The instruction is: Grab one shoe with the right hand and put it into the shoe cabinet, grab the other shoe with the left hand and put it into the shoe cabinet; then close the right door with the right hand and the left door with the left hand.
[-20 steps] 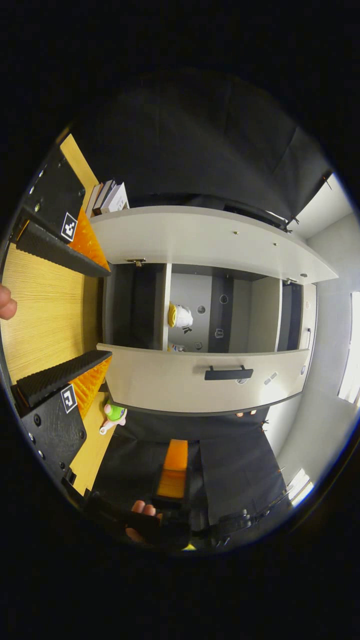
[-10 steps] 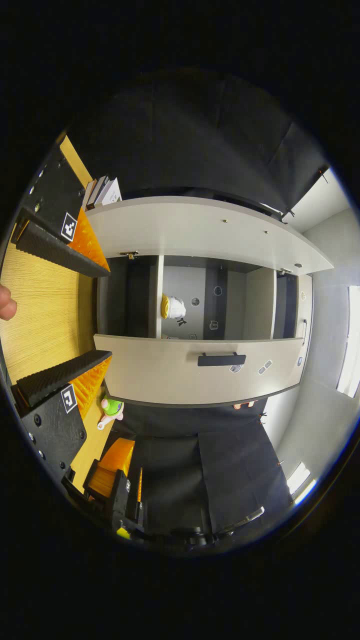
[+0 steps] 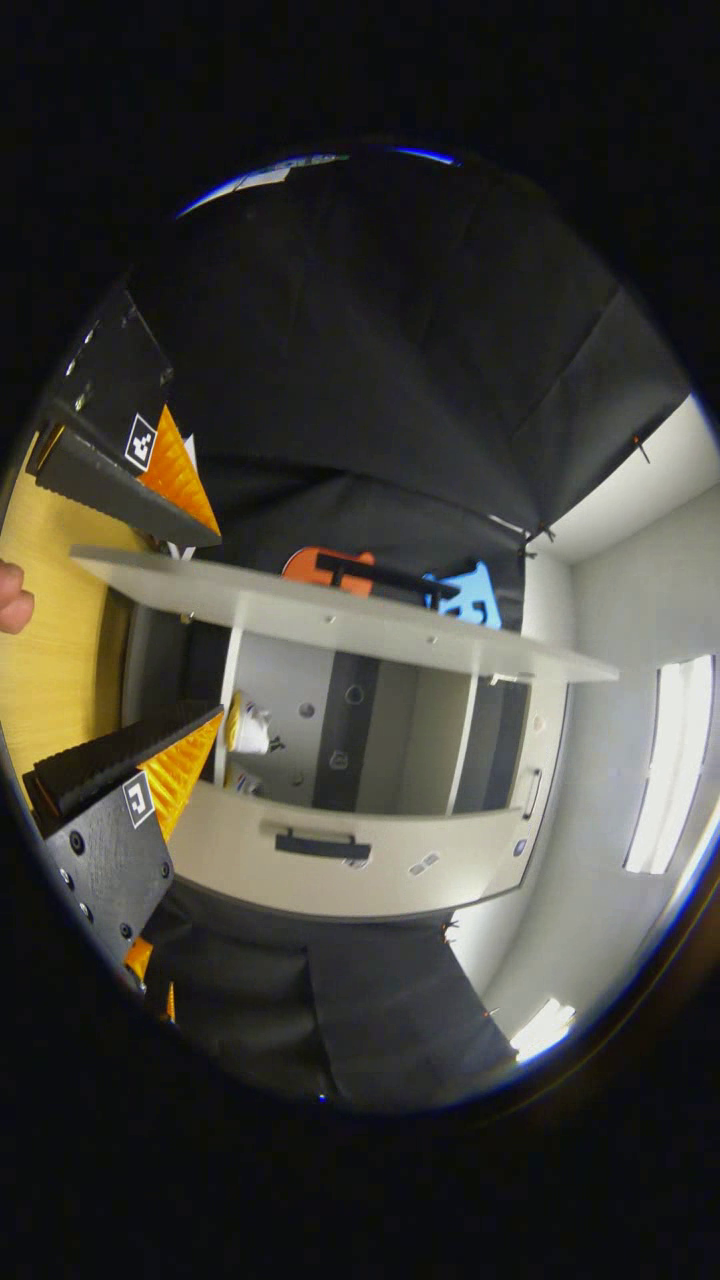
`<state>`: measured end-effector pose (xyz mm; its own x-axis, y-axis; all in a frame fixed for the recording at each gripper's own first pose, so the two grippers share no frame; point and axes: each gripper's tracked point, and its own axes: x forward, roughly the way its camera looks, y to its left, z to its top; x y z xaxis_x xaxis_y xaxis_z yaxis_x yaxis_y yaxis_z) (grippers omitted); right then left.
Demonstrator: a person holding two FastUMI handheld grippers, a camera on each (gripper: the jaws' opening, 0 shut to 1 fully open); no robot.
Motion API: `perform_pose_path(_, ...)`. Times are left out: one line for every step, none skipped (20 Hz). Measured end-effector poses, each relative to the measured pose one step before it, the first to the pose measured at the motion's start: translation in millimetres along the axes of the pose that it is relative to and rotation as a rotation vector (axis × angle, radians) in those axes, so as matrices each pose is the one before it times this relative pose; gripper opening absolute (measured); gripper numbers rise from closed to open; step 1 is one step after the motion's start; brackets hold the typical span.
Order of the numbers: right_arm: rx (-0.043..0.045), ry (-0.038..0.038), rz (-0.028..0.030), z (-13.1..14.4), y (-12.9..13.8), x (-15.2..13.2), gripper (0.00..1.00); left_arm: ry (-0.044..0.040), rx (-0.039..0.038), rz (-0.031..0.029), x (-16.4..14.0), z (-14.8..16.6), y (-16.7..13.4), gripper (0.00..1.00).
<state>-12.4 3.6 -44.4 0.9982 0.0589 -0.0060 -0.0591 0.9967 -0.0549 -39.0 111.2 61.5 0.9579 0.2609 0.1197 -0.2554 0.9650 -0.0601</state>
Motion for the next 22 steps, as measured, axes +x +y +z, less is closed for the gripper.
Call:
perform_pose_path(0.00196, 0.00345, 0.00409, -0.47, 0.70, -0.38, 0.97, -0.02143, 0.01841, 0.03916, 7.58, 12.32, 21.31, 0.93)
perform_pose_path(0.00133, 0.00163, 0.00392, -1.02, 0.36, 0.36, 0.94, -0.01953, 0.01384, 0.02553, 9.81, 10.90, 17.33, 0.93)
perform_pose_path(-0.00244, 0.00172, 0.00165, 0.00, 0.12, 0.82, 0.97, -0.01197, 0.00778, 0.01876, 8.84, 10.33, 13.71, 0.93)
perform_pose_path(-0.00355, 0.00227, 0.00198, -0.51, 0.09, -0.08, 0.97, -0.01543, 0.00145, 0.01365, 10.07, 9.04, 10.08, 0.93)
perform_pose_path(-0.00093, 0.00095, 0.00116, 0.52, 0.28, 0.80, 0.97, -0.00712, -0.00444, 0.00846, 11.20, 6.85, 9.68, 0.93)
perform_pose_path(0.00201, -0.00079, 0.00217, 0.92, -0.29, 0.18, 0.97, -0.00611, -0.00500, 0.00200, 11.44, 1.50, 4.70, 0.93)
perform_pose_path(0.00086, 0.00008, -0.00144, 0.69, -0.39, 0.53, 0.97, -0.00652, -0.00237, 0.00081, 10.00, 4.61, 3.53, 0.93)
perform_pose_path(0.00057, 0.00037, -0.00193, 0.34, -0.67, -0.22, 0.97, 0.00286, -0.00443, -0.00916, 8.63, 1.99, -1.00, 0.93)
perform_pose_path(0.00066, -0.00121, -0.00147, 0.76, -0.59, 0.01, 0.97, 0.01001, -0.00187, -0.01598, 9.77, -1.25, -2.97, 0.93)
perform_pose_path(-0.00253, 0.00051, -0.00331, 0.50, -0.36, 0.43, 0.97, 0.01735, 0.00534, -0.01664, 15.26, 1.76, -0.95, 0.93)
perform_pose_path(-0.00277, -0.00340, -0.00522, 1.75, -1.87, 0.40, 0.97, 0.01725, 0.00081, -0.01250, 14.30, 0.87, 1.55, 0.93)
perform_pose_path(-0.00251, -0.00266, -0.00780, 1.16, -2.14, -0.32, 0.97, 0.01166, -0.00786, -0.01361, 12.17, -1.04, 0.12, 0.93)
perform_pose_path(0.00060, -0.00156, -0.00715, 1.78, -2.55, 0.45, 0.97, 0.01449, -0.00628, -0.01032, 9.54, -2.10, -0.19, 0.93)
perform_pose_path(0.00240, 0.00028, -0.00597, 0.59, -1.67, 1.10, 0.97, 0.01010, -0.00307, -0.00910, 9.93, -1.05, -1.06, 0.93)
perform_pose_path(0.00348, -0.00096, -0.00421, 1.03, -1.25, 0.77, 0.97, 0.00403, 0.00184, -0.00651, 6.75, -0.86, -2.23, 0.93)
perform_pose_path(0.00164, 0.00029, -0.00583, 0.95, -1.63, 0.93, 0.97, -0.00228, 0.00745, 0.00474, -0.08, 0.84, 2.28, 0.93)
perform_pose_path(0.00004, -0.00079, -0.00389, 0.68, -1.39, 0.75, 0.97, -0.00237, 0.00313, -0.00624, 0.02, 1.07, 0.00, 0.93)
perform_pose_path(-0.00318, 0.00018, -0.00524, 0.67, -0.97, 1.47, 0.97, -0.00327, -0.00759, -0.01470, 1.34, -0.85, -2.19, 0.93)
perform_pose_path(-0.00303, -0.00347, -0.00287, 1.12, -0.92, 0.33, 0.97, 0.00527, -0.01601, -0.01251, -0.13, -1.17, -0.79, 0.93)
perform_pose_path(-0.00247, -0.00364, -0.00169, 1.53, -0.58, 0.83, 0.93, 0.00630, -0.01729, -0.01091, 3.77, -2.20, -1.77, 0.93)
perform_pose_path(0.00007, -0.00423, 0.00263, 2.24, 0.53, 0.75, 0.97, 0.00623, -0.01370, -0.00316, 3.18, -1.05, -0.04, 0.93)
perform_pose_path(-0.00135, -0.00080, 0.00501, 0.55, 1.54, 0.51, 0.97, -0.00034, -0.00591, 0.00283, 0.16, 0.23, -0.08, 0.93)
